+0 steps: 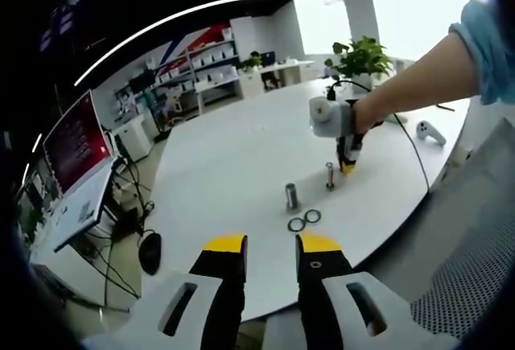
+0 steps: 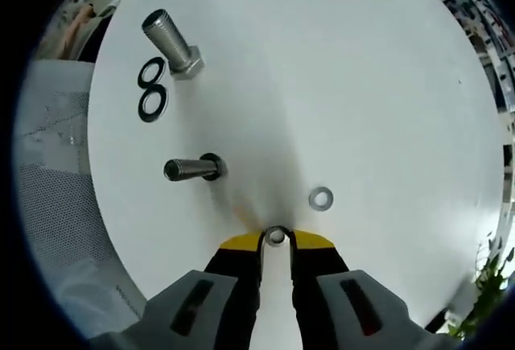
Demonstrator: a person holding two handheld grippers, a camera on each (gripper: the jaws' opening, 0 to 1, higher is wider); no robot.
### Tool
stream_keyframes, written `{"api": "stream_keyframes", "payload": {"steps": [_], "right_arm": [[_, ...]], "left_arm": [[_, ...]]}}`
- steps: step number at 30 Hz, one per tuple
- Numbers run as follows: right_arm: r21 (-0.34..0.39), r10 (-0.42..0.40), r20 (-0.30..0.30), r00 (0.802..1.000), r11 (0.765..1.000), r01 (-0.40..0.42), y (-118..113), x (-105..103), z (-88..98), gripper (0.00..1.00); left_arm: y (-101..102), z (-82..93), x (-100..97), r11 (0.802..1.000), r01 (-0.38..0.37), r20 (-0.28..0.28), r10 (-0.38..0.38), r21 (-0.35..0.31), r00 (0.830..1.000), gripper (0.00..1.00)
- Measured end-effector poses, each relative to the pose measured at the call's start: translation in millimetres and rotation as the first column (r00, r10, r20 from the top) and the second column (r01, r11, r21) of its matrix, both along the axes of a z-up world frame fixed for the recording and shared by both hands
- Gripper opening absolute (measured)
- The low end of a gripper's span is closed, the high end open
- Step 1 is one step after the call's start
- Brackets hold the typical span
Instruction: Place the washer onto the threaded stud by aligning its center hole with the stud, sliding it down to the base, and recovering from edge contact or off-axis alignment until the washer reaches the visible bottom stop.
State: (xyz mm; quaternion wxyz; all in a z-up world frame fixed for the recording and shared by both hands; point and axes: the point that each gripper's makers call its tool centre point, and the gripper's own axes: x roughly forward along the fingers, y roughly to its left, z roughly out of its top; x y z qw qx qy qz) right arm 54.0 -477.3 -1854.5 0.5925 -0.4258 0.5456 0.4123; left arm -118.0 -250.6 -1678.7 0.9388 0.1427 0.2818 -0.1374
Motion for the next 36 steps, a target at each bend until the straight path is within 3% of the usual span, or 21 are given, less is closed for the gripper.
{"api": "stream_keyframes", "payload": {"steps": [11,14,20,22,24,33,36], "right_arm": [[0.053,-0.040,0.067,0.997,0.998,0.036,-1.1,-4.6,1.7,0.15],[0.085,0.009,0.101,0.995,0.996,-0.017,-0.8,3.6,-1.4,0.15],[0.092,0.032,0.170,0.985,0.995,-0.048,-0.1,3.4,-0.2,0.14],[0.081,0.035,0.147,0.989,0.996,-0.048,-1.4,1.4,0.2,0.14],[0.117,-0.020,0.125,0.992,0.993,0.006,1.4,1.5,2.2,0.14],[0.205,0.009,0.157,0.988,0.978,-0.041,22.2,-4.4,36.4,0.14],[0.193,0.047,0.194,0.980,0.977,-0.085,24.3,-5.6,46.0,0.14]], "left_arm": [[1.5,-1.5,-0.6,1.000,-0.009,-0.010,0.009,0.004,1.000,0.22],[1.2,-0.9,-0.6,1.000,-0.008,-0.007,0.008,0.003,1.000,0.22],[0.6,-0.2,-0.7,1.000,-0.008,-0.004,0.008,0.004,1.000,0.22],[0.0,-1.1,-1.1,1.000,-0.003,-0.008,0.003,0.008,1.000,0.22],[-1.4,2.7,0.0,1.000,0.000,0.010,0.000,-0.008,1.000,0.22],[-1.3,4.3,0.9,1.000,-0.001,0.021,0.002,-0.011,1.000,0.22],[-1.1,4.5,0.9,1.000,-0.003,0.023,0.003,-0.011,1.000,0.22]]}}
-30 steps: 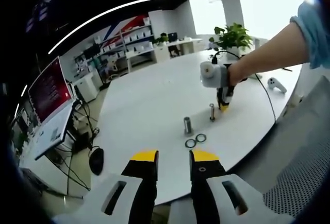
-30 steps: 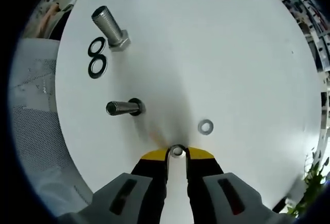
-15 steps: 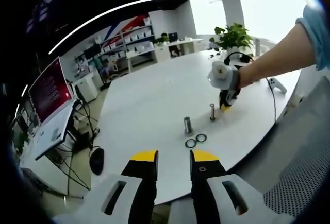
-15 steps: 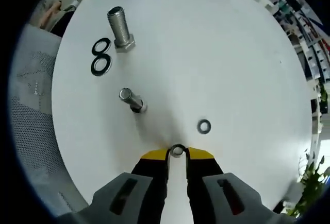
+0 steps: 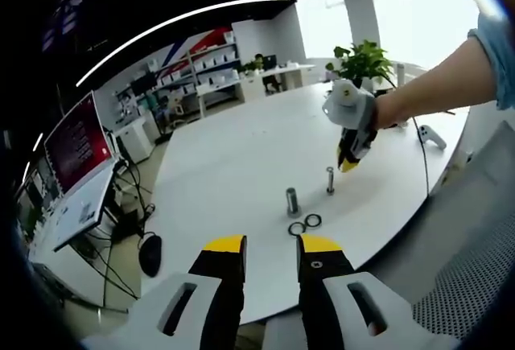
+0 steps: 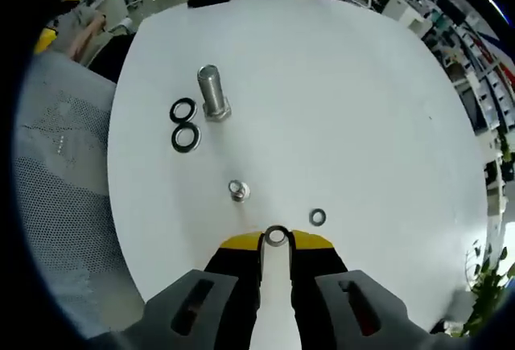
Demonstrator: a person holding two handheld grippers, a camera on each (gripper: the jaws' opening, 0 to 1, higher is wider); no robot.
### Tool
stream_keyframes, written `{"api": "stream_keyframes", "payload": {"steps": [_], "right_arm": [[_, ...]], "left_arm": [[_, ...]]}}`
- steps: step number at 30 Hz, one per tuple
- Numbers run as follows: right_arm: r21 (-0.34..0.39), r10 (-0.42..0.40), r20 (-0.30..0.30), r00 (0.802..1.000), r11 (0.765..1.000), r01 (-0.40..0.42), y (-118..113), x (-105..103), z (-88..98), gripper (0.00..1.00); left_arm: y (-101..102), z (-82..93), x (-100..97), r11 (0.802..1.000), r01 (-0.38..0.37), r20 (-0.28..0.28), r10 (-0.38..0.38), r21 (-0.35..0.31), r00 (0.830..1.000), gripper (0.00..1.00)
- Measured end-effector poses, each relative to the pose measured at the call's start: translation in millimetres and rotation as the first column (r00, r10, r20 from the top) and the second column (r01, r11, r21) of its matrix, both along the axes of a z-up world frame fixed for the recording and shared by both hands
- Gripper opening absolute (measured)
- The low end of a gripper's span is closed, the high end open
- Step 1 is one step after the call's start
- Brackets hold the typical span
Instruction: Place the washer onto the threaded stud by aligning its center hole with the stud, sliding it down to the base, and recovering from edge contact or off-axis alignment until the washer reaches the visible bottom stop.
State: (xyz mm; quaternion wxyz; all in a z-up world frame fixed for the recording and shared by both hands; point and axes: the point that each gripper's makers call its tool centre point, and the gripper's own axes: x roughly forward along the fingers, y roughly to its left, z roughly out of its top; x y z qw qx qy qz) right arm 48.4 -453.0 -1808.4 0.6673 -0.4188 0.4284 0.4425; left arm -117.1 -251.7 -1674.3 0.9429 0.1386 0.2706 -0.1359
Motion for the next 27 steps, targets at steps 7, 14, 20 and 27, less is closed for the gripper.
{"api": "stream_keyframes", "payload": {"steps": [7,14,20,27], "right_arm": [[0.030,0.027,0.004,1.000,0.999,-0.027,8.0,-6.0,16.9,0.14],[0.047,0.055,0.006,0.998,0.997,-0.055,18.4,-12.0,30.1,0.14],[0.058,0.074,0.008,0.997,0.996,-0.074,25.1,-12.2,36.2,0.14],[0.073,0.100,-0.014,0.995,0.992,-0.099,36.1,-19.8,36.0,0.14]], "left_arm": [[-3.9,0.5,-0.5,1.000,0.019,0.004,-0.019,-0.001,1.000,0.23],[-6.2,0.4,-0.9,0.999,0.034,0.006,-0.034,0.009,0.999,0.23],[-5.8,0.2,-0.9,0.999,0.033,0.003,-0.033,0.008,0.999,0.23],[-4.5,1.4,0.1,1.000,0.026,0.010,-0.026,0.002,1.000,0.22]]}}
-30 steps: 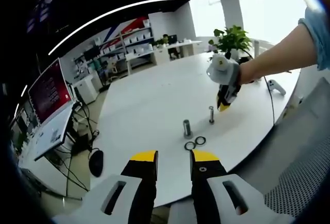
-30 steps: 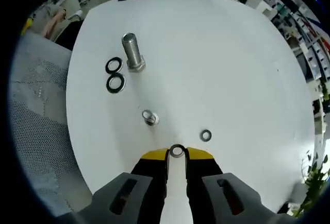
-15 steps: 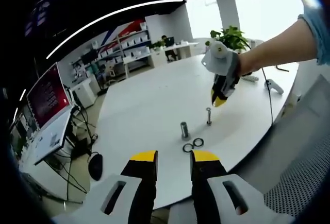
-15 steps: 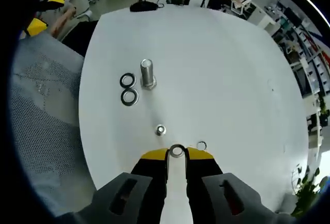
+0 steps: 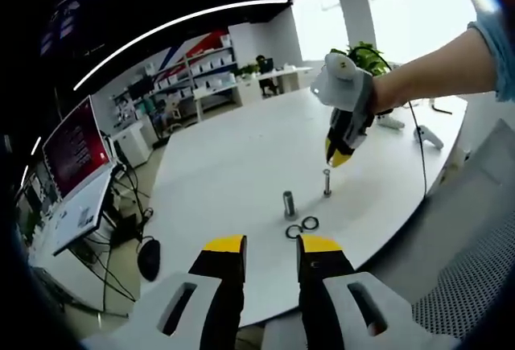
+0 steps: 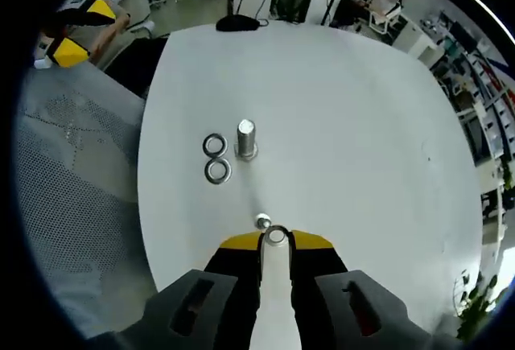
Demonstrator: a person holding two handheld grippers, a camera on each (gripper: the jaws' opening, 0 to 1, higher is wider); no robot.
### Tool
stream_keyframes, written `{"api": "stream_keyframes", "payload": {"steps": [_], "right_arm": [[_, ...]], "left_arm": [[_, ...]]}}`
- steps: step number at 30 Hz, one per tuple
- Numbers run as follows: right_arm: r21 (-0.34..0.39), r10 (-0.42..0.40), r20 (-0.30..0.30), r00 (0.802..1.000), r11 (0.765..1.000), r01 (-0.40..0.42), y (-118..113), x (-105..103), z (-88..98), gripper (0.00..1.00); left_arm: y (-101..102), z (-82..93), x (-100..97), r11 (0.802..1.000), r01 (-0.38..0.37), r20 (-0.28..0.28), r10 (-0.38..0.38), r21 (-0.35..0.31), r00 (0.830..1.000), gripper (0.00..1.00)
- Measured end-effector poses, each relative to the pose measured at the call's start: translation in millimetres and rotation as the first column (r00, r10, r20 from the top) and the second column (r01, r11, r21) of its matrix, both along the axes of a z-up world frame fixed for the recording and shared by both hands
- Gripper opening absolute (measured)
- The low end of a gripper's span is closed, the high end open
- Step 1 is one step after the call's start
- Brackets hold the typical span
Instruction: Place the washer onto the threaded stud by aligning its center hole with the stud, sliding it down to the base, and recovering from edge contact or off-axis alignment until the washer reaches the visible bottom stop.
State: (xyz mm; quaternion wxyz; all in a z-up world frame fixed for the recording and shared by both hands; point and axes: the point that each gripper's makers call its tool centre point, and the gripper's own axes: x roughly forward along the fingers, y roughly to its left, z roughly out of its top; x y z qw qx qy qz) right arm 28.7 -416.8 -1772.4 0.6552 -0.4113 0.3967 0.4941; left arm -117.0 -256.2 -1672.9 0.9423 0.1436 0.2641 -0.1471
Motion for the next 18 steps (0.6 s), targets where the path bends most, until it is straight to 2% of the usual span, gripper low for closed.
{"api": "stream_keyframes", "payload": {"steps": [6,13,18], "right_arm": [[-0.013,0.023,-0.015,1.000,1.000,-0.024,7.0,-2.4,-6.0,0.14],[-0.044,0.031,-0.027,0.999,0.998,-0.033,4.9,-0.8,-15.2,0.14],[-0.034,0.035,-0.048,0.998,0.999,-0.036,7.2,-4.2,-16.8,0.14]], "left_arm": [[1.0,1.1,0.2,1.000,-0.007,0.006,0.007,-0.006,1.000,0.22],[1.5,0.9,0.7,1.000,-0.008,0.006,0.008,-0.003,1.000,0.22],[3.1,1.4,1.1,1.000,-0.018,0.007,0.018,-0.008,1.000,0.22]]}}
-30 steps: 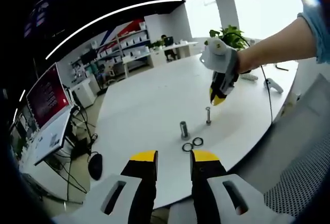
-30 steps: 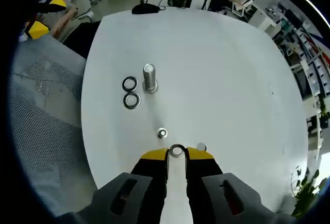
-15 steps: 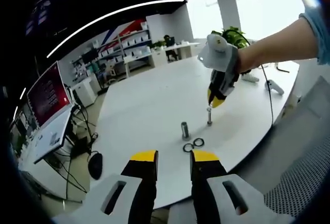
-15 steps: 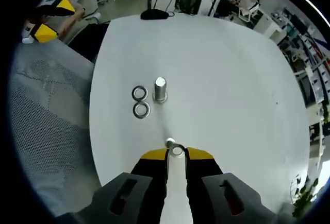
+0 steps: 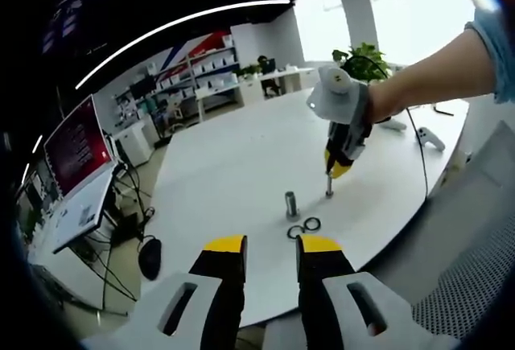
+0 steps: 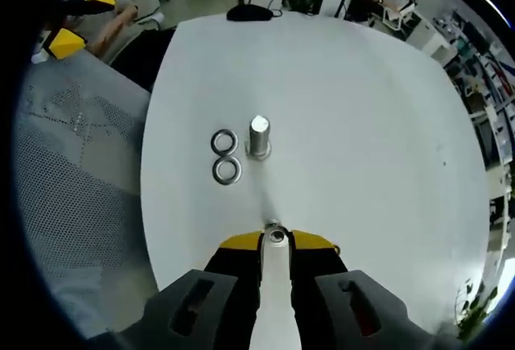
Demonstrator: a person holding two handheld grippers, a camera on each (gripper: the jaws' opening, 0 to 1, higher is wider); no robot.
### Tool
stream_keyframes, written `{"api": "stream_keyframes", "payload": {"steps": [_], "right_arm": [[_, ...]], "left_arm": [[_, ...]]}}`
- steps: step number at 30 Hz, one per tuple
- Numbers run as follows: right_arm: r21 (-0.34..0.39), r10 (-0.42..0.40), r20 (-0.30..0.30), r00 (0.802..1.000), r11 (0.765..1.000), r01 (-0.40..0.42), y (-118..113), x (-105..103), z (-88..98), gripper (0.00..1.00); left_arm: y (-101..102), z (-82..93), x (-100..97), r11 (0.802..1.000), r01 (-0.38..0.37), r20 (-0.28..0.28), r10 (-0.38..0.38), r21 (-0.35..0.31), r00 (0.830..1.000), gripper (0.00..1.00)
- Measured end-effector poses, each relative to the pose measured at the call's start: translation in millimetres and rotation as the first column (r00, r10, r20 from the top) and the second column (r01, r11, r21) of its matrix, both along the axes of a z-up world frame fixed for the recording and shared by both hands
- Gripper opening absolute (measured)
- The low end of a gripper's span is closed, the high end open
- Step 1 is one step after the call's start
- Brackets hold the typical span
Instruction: Place the washer onto the threaded stud by aligning its center hole with the stud, sliding it down to the base, and recovering from edge contact or off-axis alignment until the washer reaches the visible bottom stop.
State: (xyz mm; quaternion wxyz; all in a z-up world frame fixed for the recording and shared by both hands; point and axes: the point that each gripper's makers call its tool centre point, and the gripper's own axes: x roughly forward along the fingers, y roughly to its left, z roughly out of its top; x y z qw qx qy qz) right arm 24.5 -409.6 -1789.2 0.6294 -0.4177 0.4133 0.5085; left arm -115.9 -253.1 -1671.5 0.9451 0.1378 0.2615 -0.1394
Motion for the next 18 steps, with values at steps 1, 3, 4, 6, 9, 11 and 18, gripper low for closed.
{"api": "stream_keyframes", "payload": {"steps": [1,3,4,6,9,11,18], "right_arm": [[-0.007,0.004,0.005,1.000,1.000,-0.004,-0.8,1.2,-0.7,0.14],[-0.017,-0.001,0.000,1.000,1.000,0.001,-2.4,2.7,-3.5,0.14],[-0.017,-0.004,-0.001,1.000,1.000,0.004,-2.7,2.9,-3.9,0.14],[-0.022,-0.012,-0.005,1.000,1.000,0.012,-3.8,2.9,-5.3,0.14],[-0.015,-0.011,-0.010,1.000,1.000,0.011,-2.9,2.5,-6.1,0.14],[-0.016,-0.005,-0.009,1.000,1.000,0.005,-2.5,2.5,-6.1,0.14],[-0.025,0.009,-0.013,1.000,1.000,-0.009,-0.4,3.4,-11.3,0.13]], "left_arm": [[0.1,0.0,0.0,1.000,-0.001,-0.001,0.001,0.000,1.000,0.22],[0.0,0.0,-0.1,1.000,0.000,-0.001,0.000,0.001,1.000,0.22],[0.3,0.1,0.1,1.000,-0.001,0.000,0.001,0.001,1.000,0.22],[0.9,0.3,0.4,1.000,-0.004,0.001,0.004,-0.001,1.000,0.22],[1.4,0.2,0.6,1.000,-0.006,0.001,0.006,0.000,1.000,0.22],[1.8,0.0,0.5,1.000,-0.008,-0.001,0.008,0.001,1.000,0.22],[2.8,-0.5,0.3,1.000,-0.013,-0.002,0.013,0.001,1.000,0.22]]}}
